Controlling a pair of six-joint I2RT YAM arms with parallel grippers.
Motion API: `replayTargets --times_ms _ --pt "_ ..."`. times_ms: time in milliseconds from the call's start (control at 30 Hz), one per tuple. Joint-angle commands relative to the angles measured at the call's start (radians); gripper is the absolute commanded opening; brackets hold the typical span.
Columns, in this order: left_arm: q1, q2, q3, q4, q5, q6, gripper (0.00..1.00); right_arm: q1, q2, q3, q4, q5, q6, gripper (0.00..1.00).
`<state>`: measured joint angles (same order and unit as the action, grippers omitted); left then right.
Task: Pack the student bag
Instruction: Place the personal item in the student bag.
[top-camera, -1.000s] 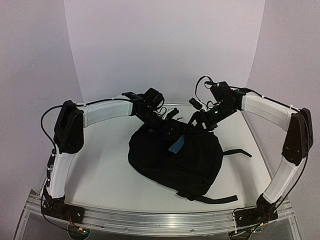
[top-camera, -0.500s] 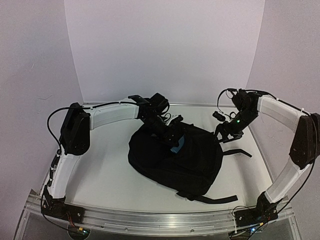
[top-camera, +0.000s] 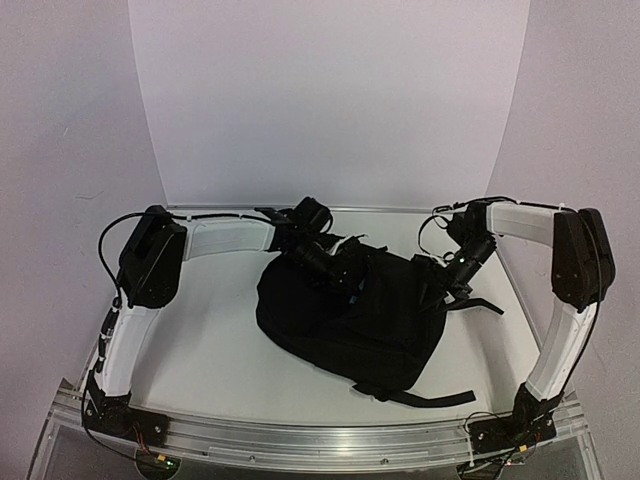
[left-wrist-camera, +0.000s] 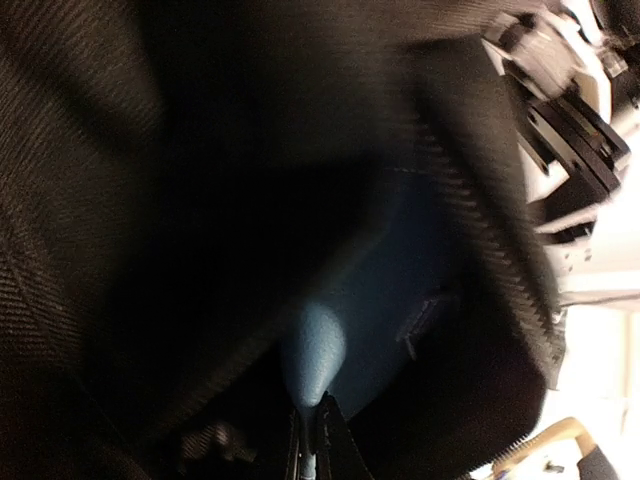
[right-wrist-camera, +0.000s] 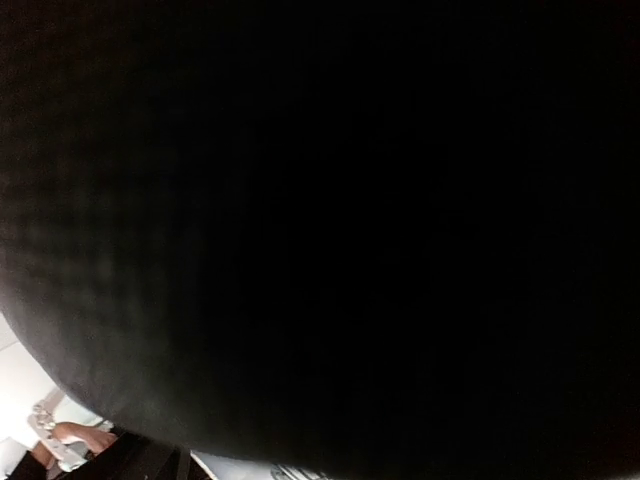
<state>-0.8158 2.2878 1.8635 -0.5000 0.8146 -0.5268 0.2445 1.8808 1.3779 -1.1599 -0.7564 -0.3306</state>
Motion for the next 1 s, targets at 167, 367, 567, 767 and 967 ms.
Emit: replayTargets --times_ms 167,367,567,767,967 --pt "-0.041 -0.041 -0.015 0.164 0.058 -0.101 0.0 0.053 0.098 0.122 0.231 -0.186 0.155 0.82" --pt "-0.078 -0.068 0.06 -0.016 -0.013 0.049 0.1 0.047 0.026 0.125 0.212 -0.11 0.142 0.84" --pt "-0.036 -0.163 0.042 -0.206 -0.144 0.141 0.44 -0.012 -0.035 0.19 0.07 -0.036 0.032 0.87" --pt "0.025 -0.235 0.128 -0.356 -0.265 0.262 0.62 -0.033 -0.052 0.329 0.041 -0.028 0.018 0.85" --pt "0.038 -0.194 0.205 -0.361 -0.299 0.268 0.6 -0.024 -0.045 0.373 0.089 -0.131 0.088 0.71"
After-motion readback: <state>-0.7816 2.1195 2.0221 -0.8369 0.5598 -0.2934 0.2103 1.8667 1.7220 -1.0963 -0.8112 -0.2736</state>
